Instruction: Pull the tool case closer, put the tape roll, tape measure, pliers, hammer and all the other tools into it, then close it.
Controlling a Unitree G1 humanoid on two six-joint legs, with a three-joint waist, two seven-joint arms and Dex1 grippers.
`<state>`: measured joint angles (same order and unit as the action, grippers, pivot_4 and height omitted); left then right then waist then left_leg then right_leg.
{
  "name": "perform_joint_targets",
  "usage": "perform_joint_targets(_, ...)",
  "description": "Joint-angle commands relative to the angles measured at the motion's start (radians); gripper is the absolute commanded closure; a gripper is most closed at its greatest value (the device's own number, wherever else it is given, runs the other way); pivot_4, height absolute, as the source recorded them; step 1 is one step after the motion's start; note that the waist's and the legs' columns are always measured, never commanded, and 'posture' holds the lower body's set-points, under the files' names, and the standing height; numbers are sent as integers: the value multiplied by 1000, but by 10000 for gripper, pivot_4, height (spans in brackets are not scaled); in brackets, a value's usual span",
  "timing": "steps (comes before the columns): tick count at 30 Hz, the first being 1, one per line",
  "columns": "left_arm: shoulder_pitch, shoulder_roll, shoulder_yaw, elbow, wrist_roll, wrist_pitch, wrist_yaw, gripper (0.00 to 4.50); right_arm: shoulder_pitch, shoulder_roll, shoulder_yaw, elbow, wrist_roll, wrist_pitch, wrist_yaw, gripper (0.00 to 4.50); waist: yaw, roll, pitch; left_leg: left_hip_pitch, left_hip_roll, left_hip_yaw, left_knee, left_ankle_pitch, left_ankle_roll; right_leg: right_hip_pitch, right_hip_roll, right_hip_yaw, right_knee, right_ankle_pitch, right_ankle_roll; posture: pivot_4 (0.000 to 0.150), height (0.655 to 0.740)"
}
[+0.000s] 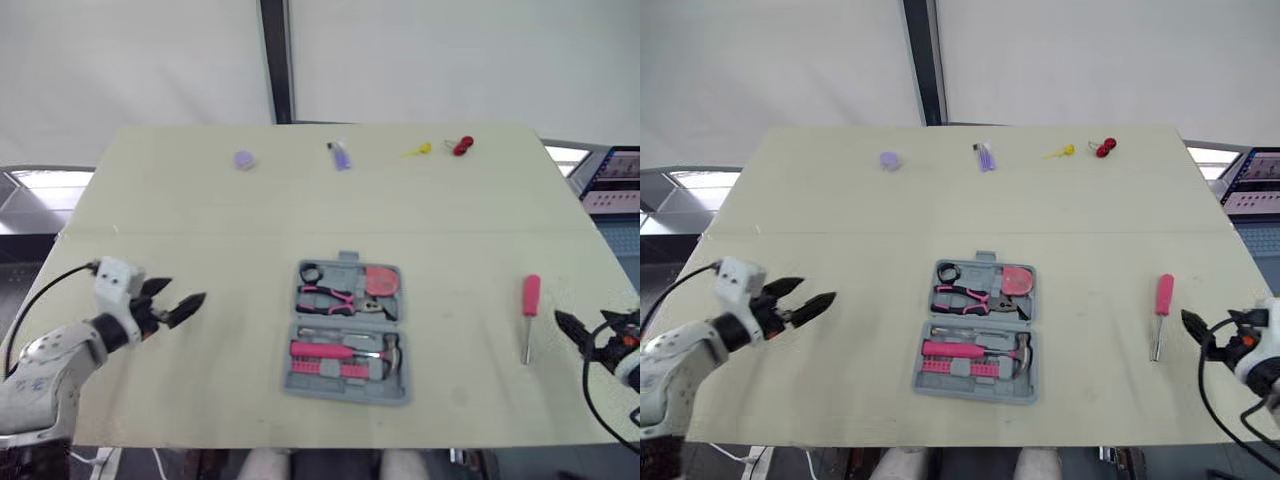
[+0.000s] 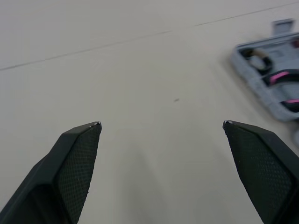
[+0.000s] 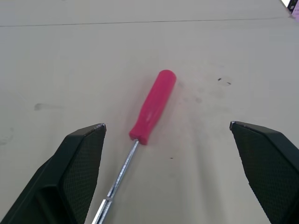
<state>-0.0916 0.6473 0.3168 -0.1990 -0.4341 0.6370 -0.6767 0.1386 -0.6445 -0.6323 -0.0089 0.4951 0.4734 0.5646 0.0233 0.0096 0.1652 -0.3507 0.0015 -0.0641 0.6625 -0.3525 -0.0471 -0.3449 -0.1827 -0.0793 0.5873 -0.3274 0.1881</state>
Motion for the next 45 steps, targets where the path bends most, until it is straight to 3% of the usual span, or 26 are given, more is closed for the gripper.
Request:
perform_joint_targets(1,-141,-33,-166,-39,-23,-17,-87,360,-16,66,56,-109,-34,50,-138,0,1,0,0,0,0,0,0,0,0,0,0,0,0,0,0,1500,7400)
perform_joint_targets(7,-371,-187,-439,69,41,-192,-240,360,-101,150,150,-80,-143,33,-295,0,-2,4,-1,-2,0,1,0,0,0,-4,0,1,2,0,0,1500,7400)
perform_joint_targets(13,-471,-319,-600,230,157,-443,-323,360,-193,159,174,52,-202,-7,-345,0,-4,4,-1,-2,-1,3,-1,0,0,-6,0,2,2,0,0,1500,7400)
perform_joint_targets(20,-502,-441,-665,322,234,-573,-294,360,-245,171,176,141,-219,-42,-368,0,-4,4,-1,-3,-1,5,0,1,1,-7,0,2,3,0,0,1500,7400)
perform_joint_targets(26,-490,-483,-665,324,258,-593,-251,360,-260,177,165,206,-221,-60,-378,0,-2,4,-1,-3,-1,5,0,1,1,-7,0,2,3,0,0,1500,7400)
perform_joint_targets(30,-480,-486,-664,318,259,-593,-243,0,-265,174,160,234,-223,-83,-382,17699,-2,4,-1,-3,-1,4,0,1,1,-7,0,2,3,0,0,1500,7400)
perform_joint_targets(33,-477,-486,-668,314,259,-590,-242,0,-269,171,165,261,-228,-109,-379,34227,-1,4,-1,-3,-1,4,1,1,1,-7,0,2,3,0,0,1500,7400)
perform_joint_targets(35,-478,-486,-668,317,260,-590,-242,0,-267,167,170,267,-230,-124,-371,41192,-1,4,-1,-3,-1,4,1,1,1,-7,0,2,3,0,0,1500,7400)
perform_joint_targets(39,-483,-484,-664,329,260,-594,-242,0,-249,140,181,244,-230,-149,-326,41093,-1,4,-1,-3,-1,4,1,1,1,-7,0,2,3,0,0,1500,7400)
perform_joint_targets(45,-477,-400,-609,304,226,-584,-296,0,-167,-44,294,3,-197,-100,-29,41093,-8,6,0,-3,-1,5,0,1,1,-8,0,2,3,0,0,1500,7400)
